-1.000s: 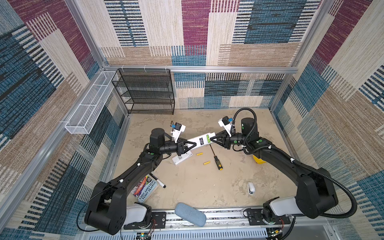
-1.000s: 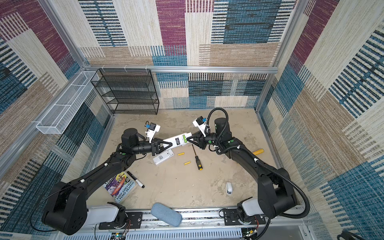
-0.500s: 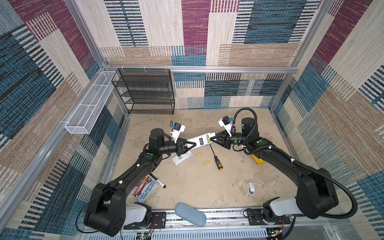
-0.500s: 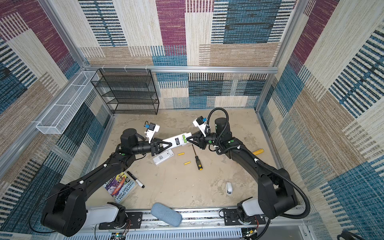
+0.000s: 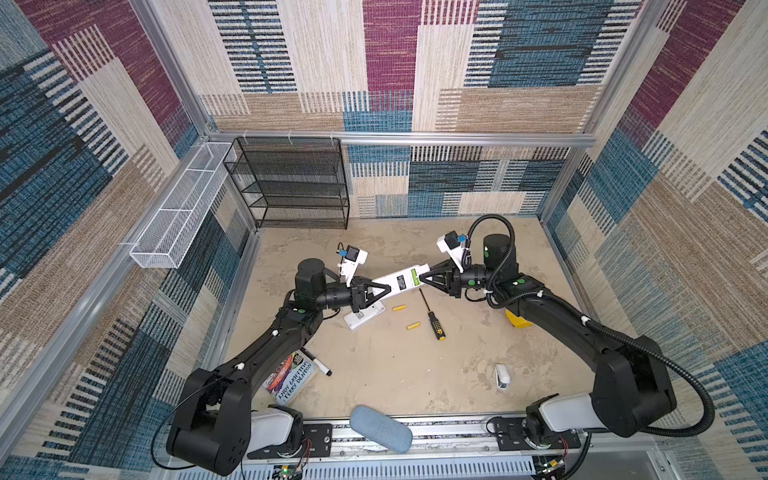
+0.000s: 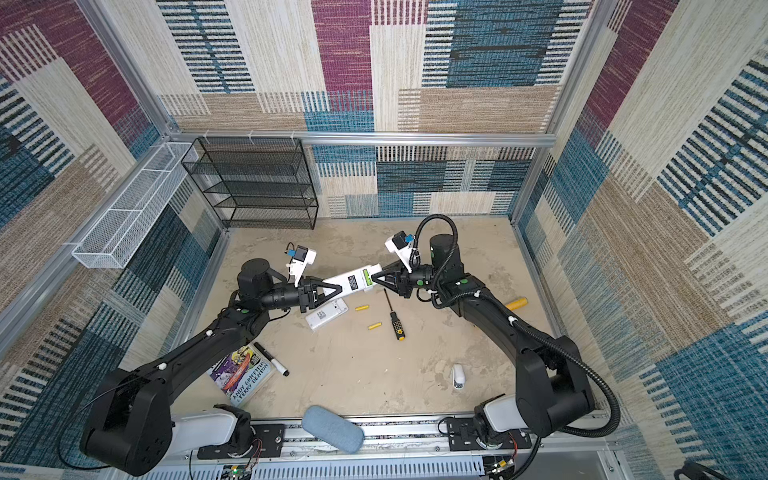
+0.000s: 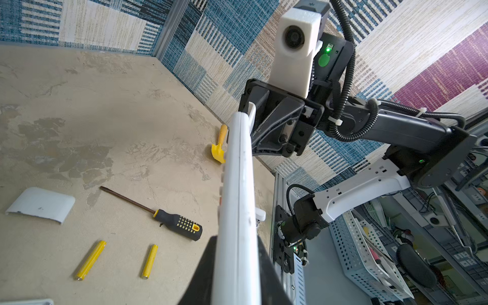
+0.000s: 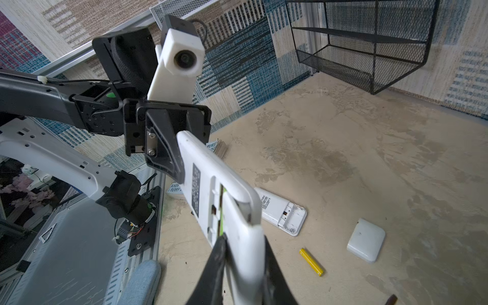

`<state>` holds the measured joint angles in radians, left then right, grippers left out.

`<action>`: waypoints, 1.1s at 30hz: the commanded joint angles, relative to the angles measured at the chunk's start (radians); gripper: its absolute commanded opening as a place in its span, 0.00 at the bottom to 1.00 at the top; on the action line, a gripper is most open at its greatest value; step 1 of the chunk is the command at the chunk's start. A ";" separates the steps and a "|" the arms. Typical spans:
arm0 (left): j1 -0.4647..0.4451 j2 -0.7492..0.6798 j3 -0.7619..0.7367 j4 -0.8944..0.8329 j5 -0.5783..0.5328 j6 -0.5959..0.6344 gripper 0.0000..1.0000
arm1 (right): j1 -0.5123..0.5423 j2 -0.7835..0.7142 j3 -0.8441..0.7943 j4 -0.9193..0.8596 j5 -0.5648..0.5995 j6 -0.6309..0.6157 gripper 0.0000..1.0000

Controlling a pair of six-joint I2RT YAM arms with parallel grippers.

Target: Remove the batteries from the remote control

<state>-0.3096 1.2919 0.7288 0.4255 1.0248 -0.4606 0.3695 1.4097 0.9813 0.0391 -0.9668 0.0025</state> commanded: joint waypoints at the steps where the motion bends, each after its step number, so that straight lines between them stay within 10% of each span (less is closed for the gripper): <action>1: 0.004 -0.005 -0.005 0.048 0.014 -0.038 0.00 | -0.001 -0.013 0.006 0.037 -0.022 -0.001 0.17; 33: 0.036 0.009 -0.016 0.124 0.028 -0.105 0.00 | -0.020 0.003 0.053 0.050 -0.105 0.103 0.16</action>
<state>-0.2794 1.3060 0.7116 0.5465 1.0645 -0.5465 0.3511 1.4277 1.0275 0.0521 -1.0412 0.1032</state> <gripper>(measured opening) 0.216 0.181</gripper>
